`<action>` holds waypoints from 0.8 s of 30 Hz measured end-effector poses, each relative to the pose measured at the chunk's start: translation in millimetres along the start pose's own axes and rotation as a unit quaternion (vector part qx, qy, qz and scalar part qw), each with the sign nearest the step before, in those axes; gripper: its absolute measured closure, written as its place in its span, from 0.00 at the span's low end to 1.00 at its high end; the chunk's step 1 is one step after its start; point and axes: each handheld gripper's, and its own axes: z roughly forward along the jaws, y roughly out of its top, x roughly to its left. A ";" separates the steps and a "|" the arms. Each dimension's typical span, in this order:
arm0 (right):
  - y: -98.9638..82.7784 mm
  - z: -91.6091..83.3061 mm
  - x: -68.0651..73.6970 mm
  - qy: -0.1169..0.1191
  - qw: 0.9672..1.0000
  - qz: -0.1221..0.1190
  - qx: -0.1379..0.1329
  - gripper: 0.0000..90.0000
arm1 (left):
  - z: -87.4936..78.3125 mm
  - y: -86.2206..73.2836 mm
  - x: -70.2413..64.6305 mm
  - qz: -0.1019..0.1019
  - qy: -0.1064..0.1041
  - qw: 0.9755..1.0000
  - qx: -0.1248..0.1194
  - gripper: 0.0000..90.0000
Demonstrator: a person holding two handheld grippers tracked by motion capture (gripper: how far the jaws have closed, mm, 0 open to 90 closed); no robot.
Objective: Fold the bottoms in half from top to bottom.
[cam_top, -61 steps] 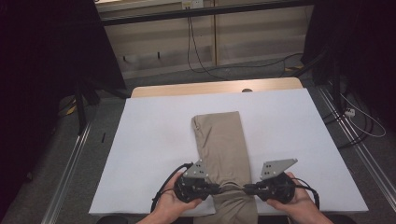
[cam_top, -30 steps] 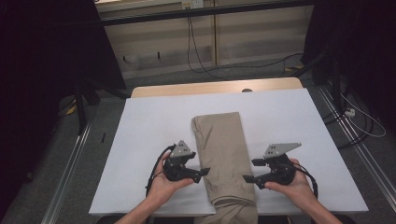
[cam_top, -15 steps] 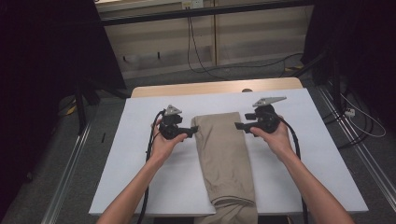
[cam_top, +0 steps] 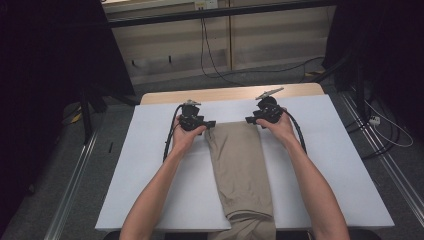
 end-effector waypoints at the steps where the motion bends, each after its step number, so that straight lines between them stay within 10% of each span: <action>1: -0.4 3.7 0.2 0.002 1.000 -0.005 0.007 0.55 | 1.3 -1.0 0.8 0.002 0.001 1.000 0.007 0.41; 9: -3.4 15.2 3.5 0.000 1.000 -0.009 0.013 0.54 | 6.9 -7.6 5.6 0.003 0.004 1.000 0.024 0.36; 16: -4.5 8.7 5.5 0.046 0.998 -0.010 0.037 0.82 | 7.9 -8.2 -11.8 0.034 -0.012 0.998 0.043 0.37; 24: -4.6 2.1 10.3 0.060 0.997 -0.007 0.046 0.95 | -3.1 -18.7 -14.1 -0.010 -0.044 0.999 0.028 0.91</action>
